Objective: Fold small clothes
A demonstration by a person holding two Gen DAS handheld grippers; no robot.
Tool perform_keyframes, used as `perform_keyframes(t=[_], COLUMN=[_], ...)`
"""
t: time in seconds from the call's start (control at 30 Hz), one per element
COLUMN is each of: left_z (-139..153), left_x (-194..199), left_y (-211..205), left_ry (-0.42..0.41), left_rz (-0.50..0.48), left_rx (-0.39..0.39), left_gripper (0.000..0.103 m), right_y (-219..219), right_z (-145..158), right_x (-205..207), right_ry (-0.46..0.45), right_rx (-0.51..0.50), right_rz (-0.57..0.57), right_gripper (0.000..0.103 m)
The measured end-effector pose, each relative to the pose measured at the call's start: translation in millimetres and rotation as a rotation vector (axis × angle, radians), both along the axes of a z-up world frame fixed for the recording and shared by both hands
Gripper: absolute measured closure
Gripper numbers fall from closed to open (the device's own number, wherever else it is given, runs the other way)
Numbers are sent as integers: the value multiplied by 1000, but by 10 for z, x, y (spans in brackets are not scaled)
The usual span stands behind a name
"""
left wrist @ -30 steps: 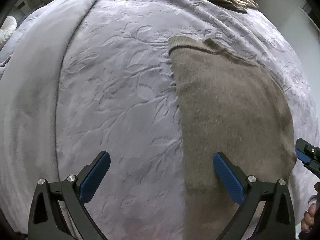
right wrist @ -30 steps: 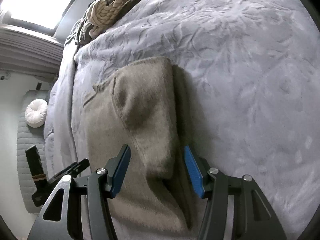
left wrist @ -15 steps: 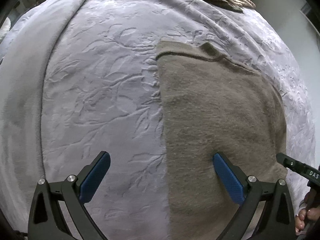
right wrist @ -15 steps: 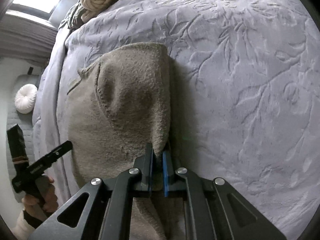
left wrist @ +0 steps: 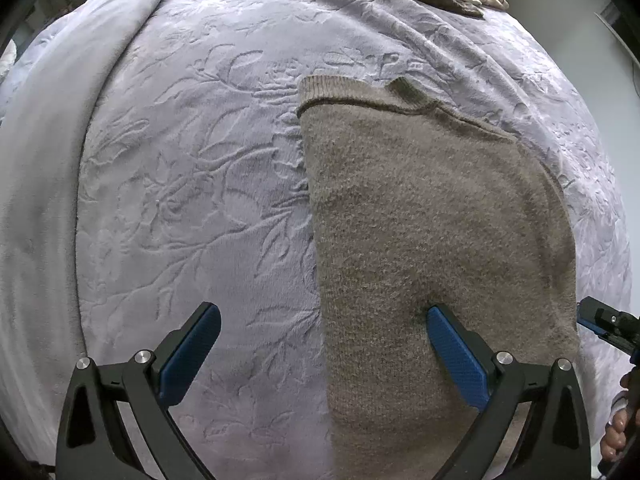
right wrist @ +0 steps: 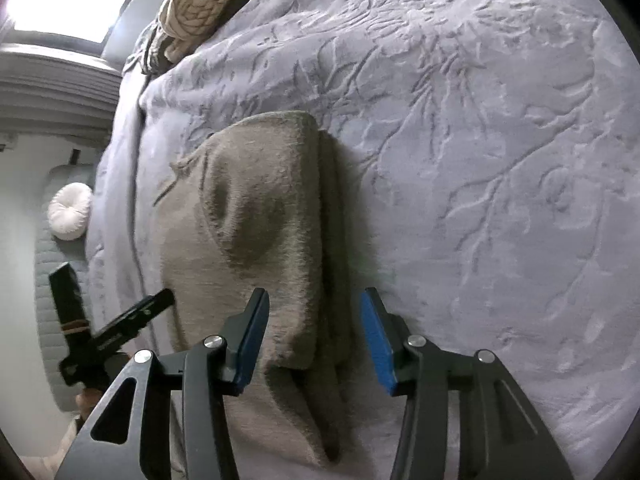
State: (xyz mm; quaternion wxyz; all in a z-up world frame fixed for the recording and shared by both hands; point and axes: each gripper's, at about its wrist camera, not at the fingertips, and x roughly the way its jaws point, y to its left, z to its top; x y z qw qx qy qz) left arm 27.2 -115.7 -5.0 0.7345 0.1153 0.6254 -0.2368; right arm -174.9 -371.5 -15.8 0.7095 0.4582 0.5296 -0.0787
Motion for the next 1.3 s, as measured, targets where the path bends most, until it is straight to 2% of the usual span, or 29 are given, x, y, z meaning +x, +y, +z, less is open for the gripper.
perform_keyframes(t=[0.1, 0.27, 0.43, 0.63, 0.77, 0.9, 0.93, 1.0, 1.07, 1.13, 1.17, 1.3], left_z=[-30, -146, -306, -337, -382, -404, -397, -343, -257, -181, -118, 70], left_x=[20, 92, 110, 75, 93, 83, 83, 68, 61, 61, 63, 42], left_y=[12, 88, 23, -272, -337, -348, -339, -354, -316, -241, -197, -93], left_ry=[35, 134, 233, 235, 224, 231, 229, 215, 194, 184, 184, 190], left_rz=[-3, -4, -27, -82, -64, -71, -74, -74, -79, -85, -88, -96], left_rx=[-29, -122, -199, -234, -235, -248, -244, -244, -263, -282, -299, -340], left_gripper=[0, 0, 0, 0, 0, 0, 2, 15, 37, 52, 56, 57], right_y=[8, -10, -22, 62, 160, 230, 255, 292, 302, 329, 362, 491], right_z=[-106, -282, -395, -491, -541, -631, -607, -560, -489, -414, -370, -222], right_x=[45, 51, 151, 461, 607, 696, 708, 691, 654, 648, 647, 645], right_ry=[-6, 0, -40, -88, -142, -124, -116, -112, -140, -177, -188, -229], right_rx=[51, 120, 175, 225, 281, 290, 277, 264, 291, 334, 341, 387], right_rz=[13, 27, 44, 110, 155, 154, 155, 164, 151, 140, 139, 110], right_gripper=[46, 45, 42, 39, 39, 39, 41, 61, 71, 72, 72, 72])
